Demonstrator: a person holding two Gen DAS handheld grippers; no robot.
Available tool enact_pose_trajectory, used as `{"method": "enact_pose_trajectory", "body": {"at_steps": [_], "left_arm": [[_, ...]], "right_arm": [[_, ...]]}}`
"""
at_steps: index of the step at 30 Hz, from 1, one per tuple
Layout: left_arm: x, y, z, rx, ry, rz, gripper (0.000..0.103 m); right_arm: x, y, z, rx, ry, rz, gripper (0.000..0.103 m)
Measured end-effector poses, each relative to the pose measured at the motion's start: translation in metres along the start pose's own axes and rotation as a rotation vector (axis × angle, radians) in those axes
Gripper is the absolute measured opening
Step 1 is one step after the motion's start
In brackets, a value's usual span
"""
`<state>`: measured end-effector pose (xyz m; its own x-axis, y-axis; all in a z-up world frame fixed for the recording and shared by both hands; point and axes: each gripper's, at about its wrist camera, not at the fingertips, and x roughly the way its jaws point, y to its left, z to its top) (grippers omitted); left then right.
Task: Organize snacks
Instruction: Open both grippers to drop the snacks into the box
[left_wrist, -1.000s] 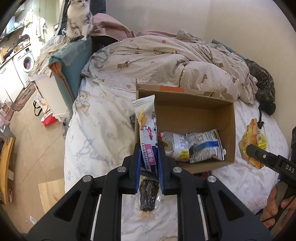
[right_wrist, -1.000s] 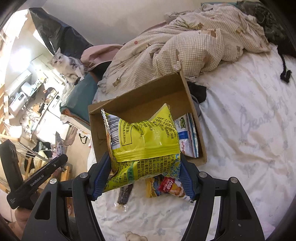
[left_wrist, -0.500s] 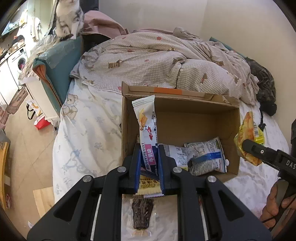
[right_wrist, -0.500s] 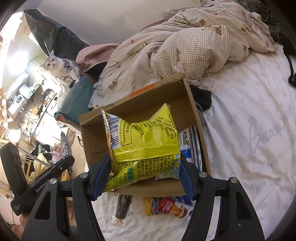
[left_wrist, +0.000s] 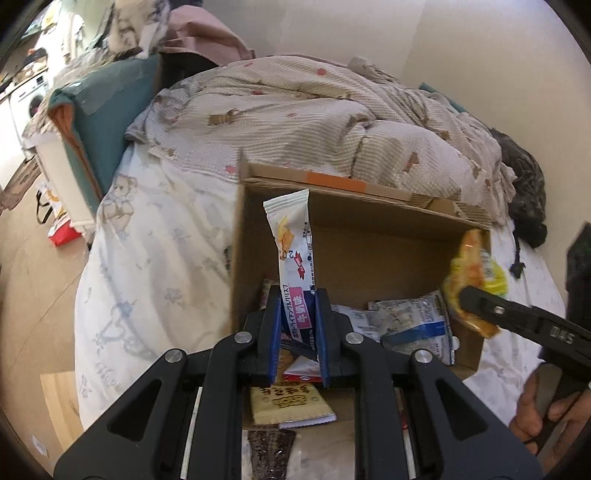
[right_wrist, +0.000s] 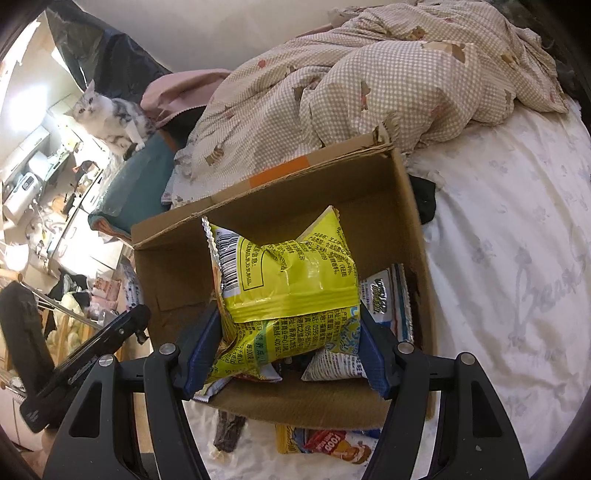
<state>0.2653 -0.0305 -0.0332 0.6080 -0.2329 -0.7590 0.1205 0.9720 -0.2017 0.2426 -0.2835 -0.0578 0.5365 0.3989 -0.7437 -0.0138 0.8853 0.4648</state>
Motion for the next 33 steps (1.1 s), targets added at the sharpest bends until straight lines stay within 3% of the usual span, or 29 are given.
{"method": "enact_pose_trajectory", "body": {"at_steps": [5,7,9,11,13,15,29,33], "left_arm": [[0.010,-0.014,-0.004,0.055,0.022,-0.002,0.014],[0.012,-0.015,-0.004,0.061,0.023,-0.003,0.014],[0.013,-0.016,-0.005,0.064,0.022,0.002,0.015],[0.013,-0.018,-0.005,0.073,0.016,0.021,0.022],[0.013,-0.019,-0.007,0.088,0.009,0.062,0.063],[0.010,-0.020,-0.008,0.099,-0.012,0.082,0.081],[0.005,-0.021,-0.011,0.107,-0.016,0.057,0.081],[-0.002,-0.019,-0.012,0.100,-0.025,0.015,0.081]], "right_arm": [[0.006,0.002,-0.003,0.002,-0.002,-0.003,0.073],[0.006,0.003,-0.004,-0.001,-0.008,0.002,0.079],[0.006,0.005,-0.005,-0.012,-0.017,0.007,0.091],[0.005,0.007,-0.004,-0.019,-0.019,0.006,0.093],[0.005,0.008,-0.004,-0.025,-0.015,0.010,0.093],[0.005,0.009,-0.004,-0.032,-0.010,0.013,0.093],[0.000,0.003,-0.001,-0.007,-0.012,0.014,0.093],[-0.001,0.001,-0.003,-0.006,-0.010,0.004,0.093]]}}
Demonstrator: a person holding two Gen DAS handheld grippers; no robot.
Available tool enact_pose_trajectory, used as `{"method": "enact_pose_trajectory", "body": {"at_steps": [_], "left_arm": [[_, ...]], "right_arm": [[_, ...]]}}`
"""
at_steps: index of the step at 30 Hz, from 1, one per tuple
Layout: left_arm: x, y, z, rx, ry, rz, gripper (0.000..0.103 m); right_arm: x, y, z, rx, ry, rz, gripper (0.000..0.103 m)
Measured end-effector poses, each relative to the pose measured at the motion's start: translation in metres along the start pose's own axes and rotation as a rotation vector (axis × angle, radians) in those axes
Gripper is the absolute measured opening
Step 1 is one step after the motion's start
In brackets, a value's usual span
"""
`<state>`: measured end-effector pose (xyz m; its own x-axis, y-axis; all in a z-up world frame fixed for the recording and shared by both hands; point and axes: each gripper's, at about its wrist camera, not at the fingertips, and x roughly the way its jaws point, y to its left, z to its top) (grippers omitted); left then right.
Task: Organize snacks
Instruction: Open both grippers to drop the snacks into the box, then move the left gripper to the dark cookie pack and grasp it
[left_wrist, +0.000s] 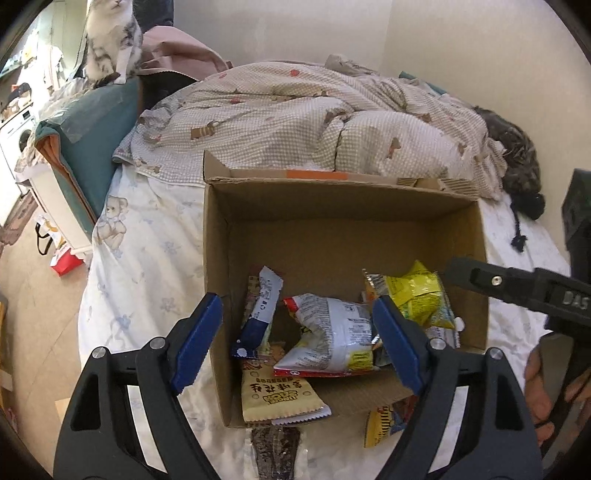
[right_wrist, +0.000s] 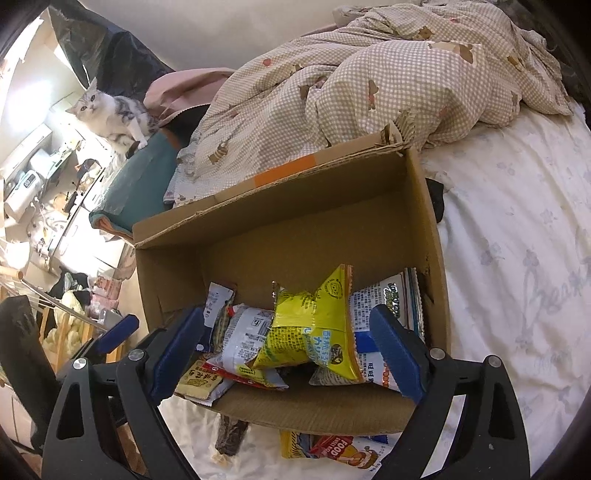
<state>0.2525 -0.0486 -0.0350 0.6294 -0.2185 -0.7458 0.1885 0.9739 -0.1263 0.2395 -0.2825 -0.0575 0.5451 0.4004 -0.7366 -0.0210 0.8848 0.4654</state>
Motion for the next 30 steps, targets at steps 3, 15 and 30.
{"method": "enact_pose_trajectory", "body": {"at_steps": [3,15,30], "left_arm": [[-0.008,0.005,-0.001,-0.033,-0.010,-0.007,0.081],[-0.064,0.049,-0.022,-0.163,-0.068,0.066,0.102],[-0.083,0.062,-0.085,-0.238,0.078,0.108,0.102]], "right_arm": [[-0.005,0.000,-0.002,-0.011,-0.012,-0.017,0.093],[-0.055,0.003,-0.037,-0.014,-0.040,-0.060,0.093],[-0.087,-0.016,-0.102,0.078,0.029,-0.092,0.093]]}}
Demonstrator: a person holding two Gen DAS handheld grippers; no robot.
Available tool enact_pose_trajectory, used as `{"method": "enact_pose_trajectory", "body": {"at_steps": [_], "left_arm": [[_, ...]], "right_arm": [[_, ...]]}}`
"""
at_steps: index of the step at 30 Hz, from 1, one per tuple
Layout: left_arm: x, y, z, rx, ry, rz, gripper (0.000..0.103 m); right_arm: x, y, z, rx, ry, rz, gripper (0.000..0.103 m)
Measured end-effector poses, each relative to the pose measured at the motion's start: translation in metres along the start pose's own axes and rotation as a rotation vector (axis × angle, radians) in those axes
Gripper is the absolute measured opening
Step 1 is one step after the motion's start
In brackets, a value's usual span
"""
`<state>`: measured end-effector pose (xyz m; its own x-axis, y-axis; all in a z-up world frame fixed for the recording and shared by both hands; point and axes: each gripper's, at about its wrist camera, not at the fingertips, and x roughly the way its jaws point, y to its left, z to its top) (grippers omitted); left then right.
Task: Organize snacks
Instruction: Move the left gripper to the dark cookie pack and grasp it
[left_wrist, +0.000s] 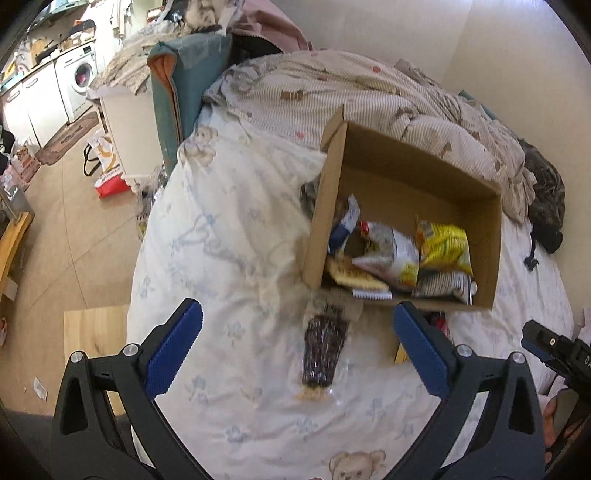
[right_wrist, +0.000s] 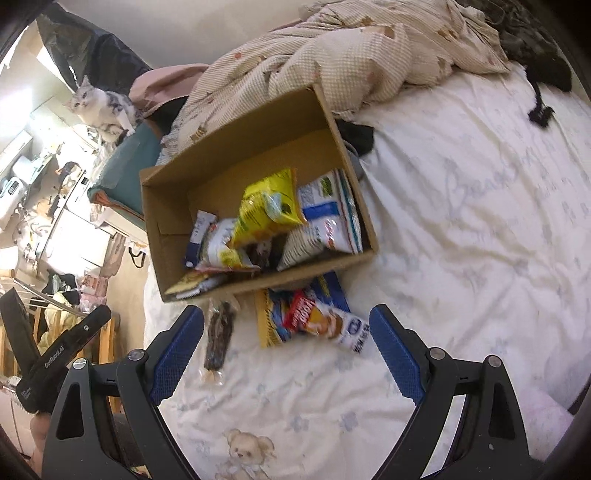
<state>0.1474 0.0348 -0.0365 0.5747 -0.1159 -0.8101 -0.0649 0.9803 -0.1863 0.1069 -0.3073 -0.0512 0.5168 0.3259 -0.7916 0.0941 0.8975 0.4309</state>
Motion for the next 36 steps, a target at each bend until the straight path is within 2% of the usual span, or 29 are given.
{"method": "enact_pose_trajectory", "body": {"at_steps": [6,7,8,10,12,15,19,24,28,34,35,36], "left_arm": [[0.007,0.003,-0.014,-0.006,0.055,0.009,0.102],[0.012,0.004,-0.016,0.002,0.074,0.039,0.102],[0.018,0.005,-0.019,0.020,0.102,0.089,0.102],[0.036,0.009,-0.027,0.041,0.195,0.130,0.102],[0.057,0.017,-0.037,-0.009,0.307,0.106,0.102],[0.074,0.019,-0.045,-0.058,0.370,0.076,0.102],[0.085,0.004,-0.046,-0.019,0.369,0.055,0.102],[0.111,-0.024,-0.052,0.067,0.399,0.015,0.102],[0.141,-0.037,-0.056,0.161,0.421,0.046,0.102],[0.165,-0.042,-0.046,0.143,0.406,0.037,0.101],[0.169,-0.044,-0.046,0.151,0.408,0.041,0.098],[0.172,-0.043,-0.047,0.150,0.413,0.065,0.089]], "right_arm": [[-0.004,-0.017,-0.010,0.034,0.014,-0.036,0.093],[-0.004,-0.020,-0.011,0.037,0.016,-0.050,0.093],[-0.004,-0.025,-0.013,0.041,0.023,-0.077,0.093],[-0.001,-0.033,-0.017,0.049,0.047,-0.133,0.093],[0.006,-0.044,-0.021,0.070,0.089,-0.184,0.093],[0.012,-0.055,-0.023,0.122,0.125,-0.164,0.093],[0.012,-0.057,-0.022,0.147,0.135,-0.115,0.093],[0.013,-0.057,-0.022,0.157,0.154,-0.098,0.093],[0.016,-0.059,-0.022,0.152,0.163,-0.104,0.093],[0.017,-0.057,-0.021,0.152,0.168,-0.080,0.093],[0.018,-0.057,-0.021,0.154,0.172,-0.077,0.093],[0.020,-0.057,-0.021,0.155,0.177,-0.075,0.093]]}}
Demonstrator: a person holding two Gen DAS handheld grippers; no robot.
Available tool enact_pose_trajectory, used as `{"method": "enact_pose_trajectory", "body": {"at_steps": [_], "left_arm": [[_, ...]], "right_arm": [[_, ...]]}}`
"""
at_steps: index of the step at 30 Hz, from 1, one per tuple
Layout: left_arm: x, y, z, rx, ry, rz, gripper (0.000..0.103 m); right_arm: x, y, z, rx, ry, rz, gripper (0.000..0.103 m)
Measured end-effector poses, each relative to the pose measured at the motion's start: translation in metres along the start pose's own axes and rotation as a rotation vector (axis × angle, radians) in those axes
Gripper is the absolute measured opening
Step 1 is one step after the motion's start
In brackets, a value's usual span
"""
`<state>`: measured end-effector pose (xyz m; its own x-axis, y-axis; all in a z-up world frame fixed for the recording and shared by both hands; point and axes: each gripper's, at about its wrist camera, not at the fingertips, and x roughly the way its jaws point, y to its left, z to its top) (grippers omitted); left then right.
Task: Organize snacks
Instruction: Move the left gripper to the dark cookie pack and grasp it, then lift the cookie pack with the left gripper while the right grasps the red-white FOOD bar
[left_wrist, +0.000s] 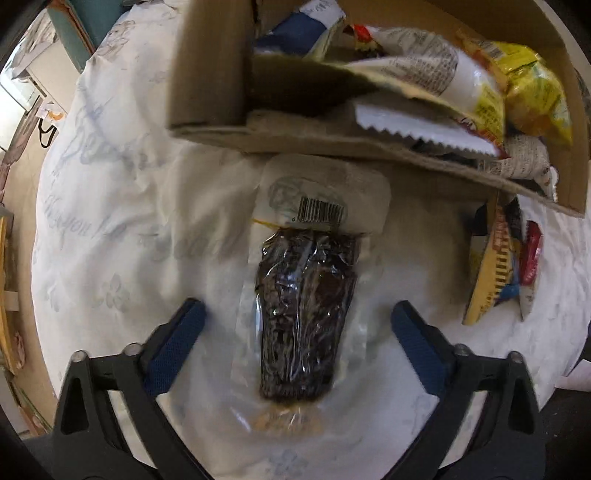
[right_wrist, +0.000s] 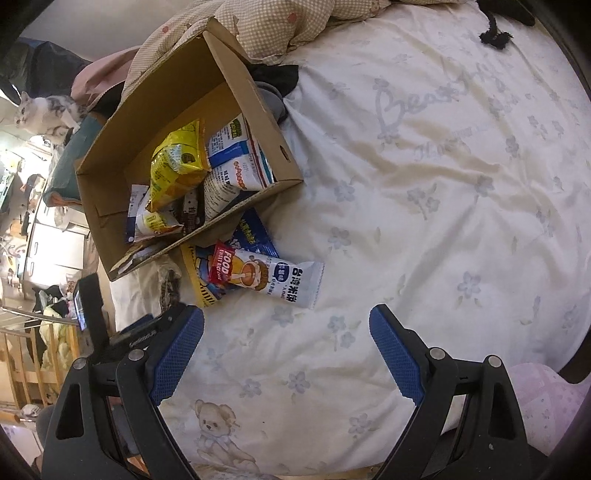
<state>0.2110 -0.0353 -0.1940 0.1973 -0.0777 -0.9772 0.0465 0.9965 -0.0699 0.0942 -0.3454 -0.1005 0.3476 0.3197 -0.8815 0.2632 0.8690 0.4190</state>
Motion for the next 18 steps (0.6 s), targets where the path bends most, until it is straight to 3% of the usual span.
{"method": "enact_pose_trajectory", "body": {"at_steps": [2,4,7,18], "left_arm": [[-0.002,-0.002,-0.002,-0.004,-0.019,0.018,0.079],[-0.008,-0.005,-0.004,0.010,-0.031,0.021,0.058],[-0.016,0.001,-0.006,-0.017,-0.035,-0.008,0.049],[-0.070,0.018,-0.033,-0.055,-0.072,-0.012,0.046]], "right_arm": [[0.004,0.000,0.000,0.001,0.013,0.003,0.093],[0.007,0.001,0.000,0.001,0.024,0.002,0.093],[0.009,0.002,0.000,0.005,0.028,0.009,0.093],[0.015,-0.006,0.001,0.083,0.038,0.030,0.093]]}}
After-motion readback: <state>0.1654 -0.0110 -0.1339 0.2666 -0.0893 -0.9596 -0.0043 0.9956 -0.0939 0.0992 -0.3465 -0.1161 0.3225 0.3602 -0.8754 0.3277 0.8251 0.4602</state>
